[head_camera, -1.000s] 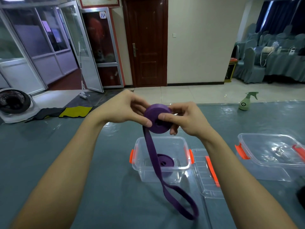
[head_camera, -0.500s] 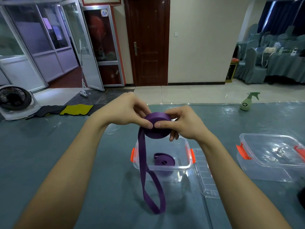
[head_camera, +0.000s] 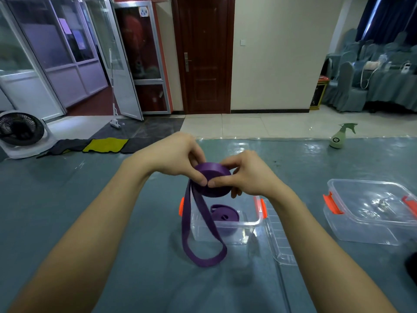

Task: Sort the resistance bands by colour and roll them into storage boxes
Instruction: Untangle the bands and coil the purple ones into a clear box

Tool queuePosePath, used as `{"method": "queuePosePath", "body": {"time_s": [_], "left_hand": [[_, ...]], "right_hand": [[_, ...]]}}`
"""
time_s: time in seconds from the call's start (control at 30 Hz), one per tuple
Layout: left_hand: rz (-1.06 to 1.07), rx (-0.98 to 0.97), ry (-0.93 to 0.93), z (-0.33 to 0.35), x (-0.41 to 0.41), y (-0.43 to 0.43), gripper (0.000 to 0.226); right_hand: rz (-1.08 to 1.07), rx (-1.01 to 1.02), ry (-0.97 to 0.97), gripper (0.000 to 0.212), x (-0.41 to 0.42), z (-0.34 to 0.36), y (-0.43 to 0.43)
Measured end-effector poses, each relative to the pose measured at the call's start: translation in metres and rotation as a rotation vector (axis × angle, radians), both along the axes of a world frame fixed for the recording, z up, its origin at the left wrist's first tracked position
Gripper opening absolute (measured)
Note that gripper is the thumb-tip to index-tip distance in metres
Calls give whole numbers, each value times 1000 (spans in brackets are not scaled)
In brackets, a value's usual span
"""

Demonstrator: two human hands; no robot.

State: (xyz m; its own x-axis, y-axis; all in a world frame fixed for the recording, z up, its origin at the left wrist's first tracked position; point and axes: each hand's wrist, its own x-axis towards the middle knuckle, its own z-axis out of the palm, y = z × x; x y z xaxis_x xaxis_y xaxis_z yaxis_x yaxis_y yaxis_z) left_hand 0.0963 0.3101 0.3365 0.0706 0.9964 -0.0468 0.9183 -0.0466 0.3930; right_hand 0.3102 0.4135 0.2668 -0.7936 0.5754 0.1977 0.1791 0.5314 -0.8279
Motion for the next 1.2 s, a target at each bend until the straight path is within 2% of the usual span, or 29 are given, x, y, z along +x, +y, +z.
{"method": "queuePosePath", "body": {"time_s": [0.1, 0.17, 0.2, 0.27, 0.33, 0.37, 0.43, 0.5, 0.57, 0.63, 0.77, 0.83, 0.9, 0.97, 1.03, 1.1, 1.17, 1.2], "left_hand": [[51, 81, -375, -11, -11, -9, 33], [64, 130, -471, -16, -12, -12, 33], [66, 123, -445, -15, -10, -12, 33], [35, 78, -253, -11, -5, -8, 30], [-8, 45, -65, -7, 2, -4, 29], [-14, 38, -34, -6, 4, -3, 30], [3, 36, -137, -7, 2, -4, 33], [41, 52, -330, -13, -5, -10, 39], [65, 76, -411, -19, -10, -14, 37], [77, 64, -353, -21, -8, -12, 33], [32, 2, -54, -13, 1, -2, 30], [42, 16, -119, -12, -3, -3, 34], [61, 60, -342, -15, -10, -8, 39], [72, 111, -472, -22, -14, -12, 38], [77, 75, -421, -27, -11, -10, 34], [34, 22, -248, -27, -5, -5, 30], [15, 14, -154, -26, -2, -1, 28], [27, 22, -179, -26, -3, -1, 32]], "right_hand": [[-27, -159, 189, 30, 10, -7, 3], [-5, -203, 219, 33, 12, -8, 2], [13, -183, 180, 37, 12, -7, 1], [28, -62, 16, 47, 8, -3, -2], [24, 51, -95, 42, 2, 0, -3], [25, 75, -93, 36, -1, 0, -4], [10, 46, -21, 32, 0, -3, -3], [-20, -61, 97, 32, 5, -8, -2], [-30, -161, 183, 33, 11, -13, -1], [-5, -155, 147, 34, 11, -14, -2], [24, 42, -66, 34, -1, -9, -6], [1, 3, 2, 32, -1, -10, -5], [-30, -112, 118, 34, 4, -14, -2], [-20, -203, 166, 35, 9, -19, -1], [15, -183, 83, 40, 6, -20, -3], [23, -51, -50, 45, 0, -19, -5], [23, 20, -71, 36, -5, -20, -4], [15, -1, -35, 32, -6, -21, -3]]}}
